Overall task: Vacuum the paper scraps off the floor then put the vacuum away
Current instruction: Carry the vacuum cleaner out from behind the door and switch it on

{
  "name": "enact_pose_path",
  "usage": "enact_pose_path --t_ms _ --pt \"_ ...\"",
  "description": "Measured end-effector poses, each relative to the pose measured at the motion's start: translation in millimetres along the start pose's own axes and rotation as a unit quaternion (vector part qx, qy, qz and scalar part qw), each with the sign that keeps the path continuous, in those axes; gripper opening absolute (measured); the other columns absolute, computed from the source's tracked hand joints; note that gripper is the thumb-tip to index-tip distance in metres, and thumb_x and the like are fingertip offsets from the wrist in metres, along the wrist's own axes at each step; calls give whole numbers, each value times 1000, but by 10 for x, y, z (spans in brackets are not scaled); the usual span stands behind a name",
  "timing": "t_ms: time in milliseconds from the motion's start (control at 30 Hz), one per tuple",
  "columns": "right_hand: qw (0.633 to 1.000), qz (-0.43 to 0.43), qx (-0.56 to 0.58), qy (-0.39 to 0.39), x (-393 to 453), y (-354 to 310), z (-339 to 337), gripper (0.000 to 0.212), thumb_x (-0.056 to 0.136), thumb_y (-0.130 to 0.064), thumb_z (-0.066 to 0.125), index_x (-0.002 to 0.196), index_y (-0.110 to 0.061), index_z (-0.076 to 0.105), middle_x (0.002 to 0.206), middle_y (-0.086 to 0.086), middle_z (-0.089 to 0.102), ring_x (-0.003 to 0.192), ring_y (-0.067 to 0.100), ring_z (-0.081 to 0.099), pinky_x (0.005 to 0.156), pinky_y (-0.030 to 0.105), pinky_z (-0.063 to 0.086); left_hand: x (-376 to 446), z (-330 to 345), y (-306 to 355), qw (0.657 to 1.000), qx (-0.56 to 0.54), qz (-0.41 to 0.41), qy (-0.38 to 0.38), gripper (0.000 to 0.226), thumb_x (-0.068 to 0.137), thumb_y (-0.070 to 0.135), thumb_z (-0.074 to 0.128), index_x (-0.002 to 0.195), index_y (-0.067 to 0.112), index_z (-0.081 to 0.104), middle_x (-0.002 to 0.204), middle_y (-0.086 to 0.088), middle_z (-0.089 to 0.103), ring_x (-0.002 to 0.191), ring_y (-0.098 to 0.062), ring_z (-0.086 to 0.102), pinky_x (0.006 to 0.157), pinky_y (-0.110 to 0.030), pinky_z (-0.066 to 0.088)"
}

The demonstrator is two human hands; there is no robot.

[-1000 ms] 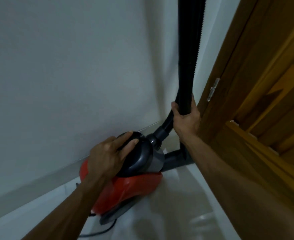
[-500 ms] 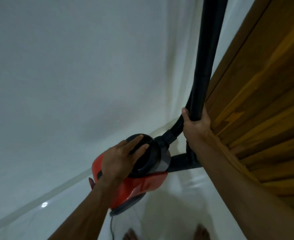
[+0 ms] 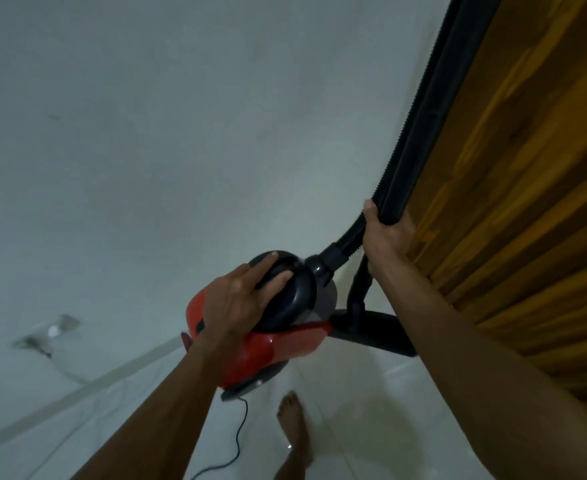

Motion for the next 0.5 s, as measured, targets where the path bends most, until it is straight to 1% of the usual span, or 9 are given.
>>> enact_pose_path --t_ms 67,100,133,167,233,267,333,433,500 --pt "1000 -14 13 -13 -333 -130 -214 50 89 -33 73 136 -22 60 108 -7 68 92 6 64 70 8 47 -382 -251 133 997 -57 -42 4 30 97 48 55 127 50 49 107 -2 74 91 -27 69 73 -30 44" --pt "999 -20 19 -15 -495 -185 -337 50 89 -33 73 136 -22 59 107 -9 67 89 4 63 70 7 46 -553 -370 232 997 -63 -29 14 28 98 47 55 124 53 47 108 -2 74 92 -28 68 76 -34 48" --pt "999 -25 24 -14 -662 -229 -468 51 89 -33 73 137 -22 59 106 -11 67 87 0 62 70 7 46 -706 -493 349 998 -56 -18 6 27 98 47 55 124 52 48 105 -4 74 89 -30 69 76 -39 53" --pt "999 -28 30 -15 -823 -267 -584 52 89 -33 74 137 -21 58 104 -13 66 84 -5 60 70 6 45 -850 -601 449 999 -36 2 9 28 97 47 57 124 48 51 100 -5 74 83 -30 69 73 -43 57" --pt "999 -31 35 -22 -1149 -339 -779 53 88 -34 74 137 -21 59 102 -15 65 84 -7 59 71 6 45 -1122 -791 573 998 43 26 42 33 90 44 69 121 37 60 84 -7 73 66 -29 68 56 -42 57" --pt "998 -31 38 -29 -1303 -380 -849 53 87 -34 75 137 -20 59 103 -14 66 86 -5 60 72 7 46 -1264 -888 604 995 75 16 62 34 88 45 70 119 34 65 78 -6 72 62 -28 68 52 -39 56" --pt "998 -33 35 -42 -1605 -460 -960 55 87 -33 75 137 -18 58 109 -10 67 91 1 63 73 7 47 -1536 -1083 646 994 75 -22 81 36 88 53 63 117 32 71 74 -4 71 62 -27 68 54 -38 56" --pt "997 -50 17 -56 -1990 -536 -1056 58 87 -33 74 140 -17 56 116 -5 68 99 7 65 76 7 51 -1906 -1316 665 993 40 -53 93 43 89 58 55 116 30 74 74 -4 73 65 -25 69 61 -39 58" --pt "996 -62 13 -61 -2233 -538 -1071 58 87 -32 75 139 -15 57 116 -1 69 100 9 66 81 14 56 -2127 -1431 633 994 16 -63 89 44 89 58 55 117 29 73 76 -5 74 67 -25 70 63 -39 58"
Point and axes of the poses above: each hand's wrist, its own x-axis towards the middle knuckle, its own z-axis out of the palm, y = z × x, the point moved 6 cm from there along x, towards the middle knuckle
